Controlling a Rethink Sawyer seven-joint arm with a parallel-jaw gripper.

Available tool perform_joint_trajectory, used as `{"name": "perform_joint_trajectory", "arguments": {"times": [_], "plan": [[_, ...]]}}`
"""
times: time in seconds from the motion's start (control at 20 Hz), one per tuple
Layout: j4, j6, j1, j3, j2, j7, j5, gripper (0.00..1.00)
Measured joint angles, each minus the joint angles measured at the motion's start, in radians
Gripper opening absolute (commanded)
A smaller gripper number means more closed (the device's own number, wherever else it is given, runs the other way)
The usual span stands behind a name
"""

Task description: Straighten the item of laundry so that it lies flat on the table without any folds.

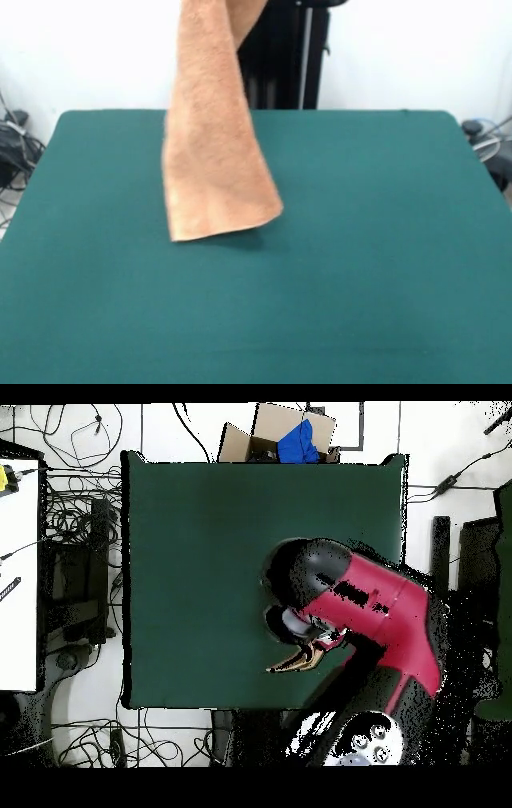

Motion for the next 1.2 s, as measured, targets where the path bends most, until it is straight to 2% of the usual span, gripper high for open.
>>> {"name": "perform_joint_trajectory", "arguments": {"times": [0.15, 0.35, 0.6, 0.65, 0.85, 1.2], "plan": [[0.007, 0.017, -0.057, 0.045, 0.026, 0.0, 0.0, 0.0], [0.008, 0.049, -0.09, 0.08, 0.043, 0.0, 0.0, 0.0], [0.008, 0.173, -0.137, 0.141, 0.074, 0.0, -0.001, 0.0], [0.008, 0.228, -0.147, 0.16, 0.085, 0.0, -0.001, 0.0], [0.008, 0.312, -0.154, 0.188, 0.103, 0.0, -0.001, 0.0], [0.008, 0.337, -0.154, 0.212, 0.106, 0.0, -0.001, 0.0]]}}
